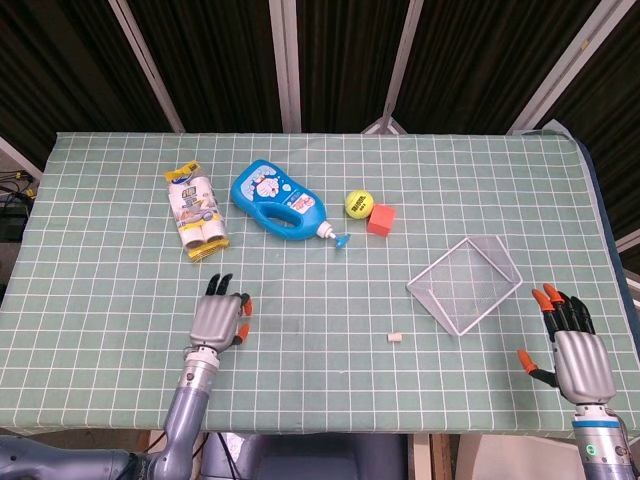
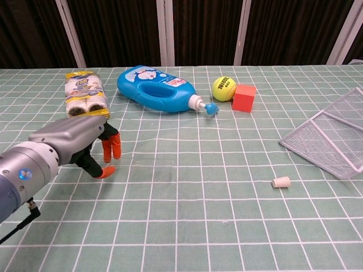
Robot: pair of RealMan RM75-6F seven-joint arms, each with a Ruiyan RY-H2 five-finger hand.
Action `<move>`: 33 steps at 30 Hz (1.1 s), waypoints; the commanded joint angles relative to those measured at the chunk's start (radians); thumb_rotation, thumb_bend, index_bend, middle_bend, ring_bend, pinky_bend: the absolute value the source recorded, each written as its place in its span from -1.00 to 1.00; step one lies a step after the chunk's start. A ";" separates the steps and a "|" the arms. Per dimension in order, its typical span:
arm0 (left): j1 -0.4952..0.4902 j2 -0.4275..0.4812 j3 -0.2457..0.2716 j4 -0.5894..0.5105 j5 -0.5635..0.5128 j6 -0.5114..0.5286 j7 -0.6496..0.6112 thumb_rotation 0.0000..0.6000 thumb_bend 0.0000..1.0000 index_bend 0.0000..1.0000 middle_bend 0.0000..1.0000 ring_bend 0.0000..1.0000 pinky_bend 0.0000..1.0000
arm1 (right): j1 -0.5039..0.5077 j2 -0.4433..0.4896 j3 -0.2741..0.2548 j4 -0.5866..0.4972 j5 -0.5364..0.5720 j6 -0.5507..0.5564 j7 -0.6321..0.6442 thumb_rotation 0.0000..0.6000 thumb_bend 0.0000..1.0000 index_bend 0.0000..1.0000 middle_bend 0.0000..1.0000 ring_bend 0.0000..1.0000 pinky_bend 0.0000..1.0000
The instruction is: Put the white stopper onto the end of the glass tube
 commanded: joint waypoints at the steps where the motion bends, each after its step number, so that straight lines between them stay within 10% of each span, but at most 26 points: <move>1: 0.003 0.042 0.002 -0.027 0.055 -0.019 -0.062 1.00 0.54 0.09 0.00 -0.84 -1.00 | 0.000 0.000 -0.001 -0.002 0.001 -0.001 -0.003 1.00 -0.34 -1.00 -1.00 -1.00 -0.98; 14: 0.013 0.204 -0.002 -0.050 0.264 -0.082 -0.361 1.00 0.54 0.09 0.00 -0.84 -1.00 | 0.018 0.008 -0.007 -0.008 -0.039 -0.014 0.005 1.00 -0.34 -0.80 -0.88 -0.90 -0.94; 23: -0.001 0.297 -0.049 -0.105 0.289 -0.097 -0.424 1.00 0.54 0.09 0.00 -0.84 -1.00 | 0.059 -0.030 -0.004 -0.008 -0.110 -0.020 -0.084 1.00 -0.34 -0.55 0.01 0.24 0.30; 33: -0.015 0.332 -0.069 -0.128 0.282 -0.095 -0.430 1.00 0.54 0.09 0.00 -0.84 -1.00 | 0.135 -0.088 -0.012 -0.059 -0.114 -0.137 -0.224 1.00 -0.34 -0.32 0.84 0.98 0.78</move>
